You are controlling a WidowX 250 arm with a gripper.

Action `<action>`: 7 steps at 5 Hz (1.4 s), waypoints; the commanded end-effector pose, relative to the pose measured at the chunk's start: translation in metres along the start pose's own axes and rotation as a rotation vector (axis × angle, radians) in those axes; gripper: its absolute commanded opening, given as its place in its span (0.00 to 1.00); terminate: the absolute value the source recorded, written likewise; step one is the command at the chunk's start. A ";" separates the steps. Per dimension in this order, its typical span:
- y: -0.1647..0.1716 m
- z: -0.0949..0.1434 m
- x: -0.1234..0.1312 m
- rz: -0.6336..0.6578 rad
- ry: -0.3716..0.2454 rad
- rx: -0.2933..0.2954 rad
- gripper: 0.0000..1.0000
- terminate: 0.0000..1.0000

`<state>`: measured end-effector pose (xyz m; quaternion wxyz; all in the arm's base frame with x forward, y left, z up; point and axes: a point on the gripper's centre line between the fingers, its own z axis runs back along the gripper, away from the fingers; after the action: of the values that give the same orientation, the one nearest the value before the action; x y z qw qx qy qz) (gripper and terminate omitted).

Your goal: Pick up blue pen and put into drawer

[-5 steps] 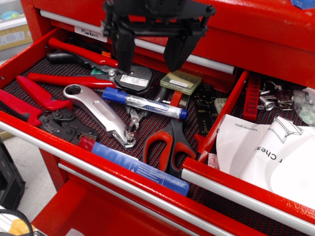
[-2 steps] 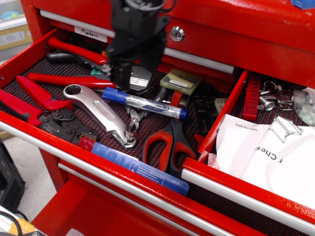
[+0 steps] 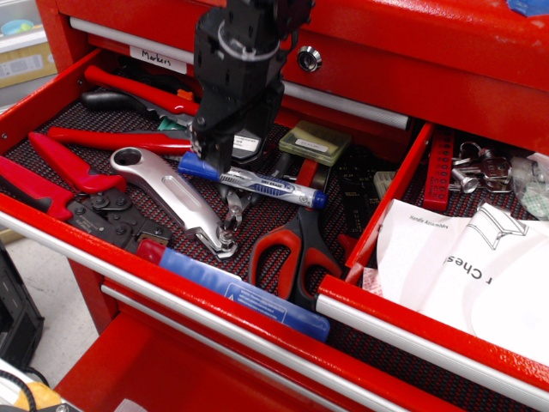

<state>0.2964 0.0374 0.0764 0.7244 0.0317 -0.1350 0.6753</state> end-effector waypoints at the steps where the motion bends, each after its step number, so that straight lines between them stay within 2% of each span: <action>1: -0.003 -0.013 0.003 0.066 0.061 -0.075 1.00 0.00; 2: 0.002 -0.021 -0.003 0.086 0.057 -0.078 1.00 0.00; 3: 0.007 -0.034 -0.007 0.099 0.065 -0.105 1.00 0.00; 4: 0.009 -0.042 -0.011 0.128 0.080 -0.107 0.00 0.00; 5: 0.009 -0.039 -0.012 0.128 0.084 -0.089 0.00 0.00; 6: 0.012 -0.027 -0.010 0.109 0.089 -0.053 0.00 0.00; 7: 0.016 -0.005 -0.001 0.058 0.101 -0.001 0.00 0.00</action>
<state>0.2739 0.0300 0.0635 0.7084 0.0160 -0.0699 0.7022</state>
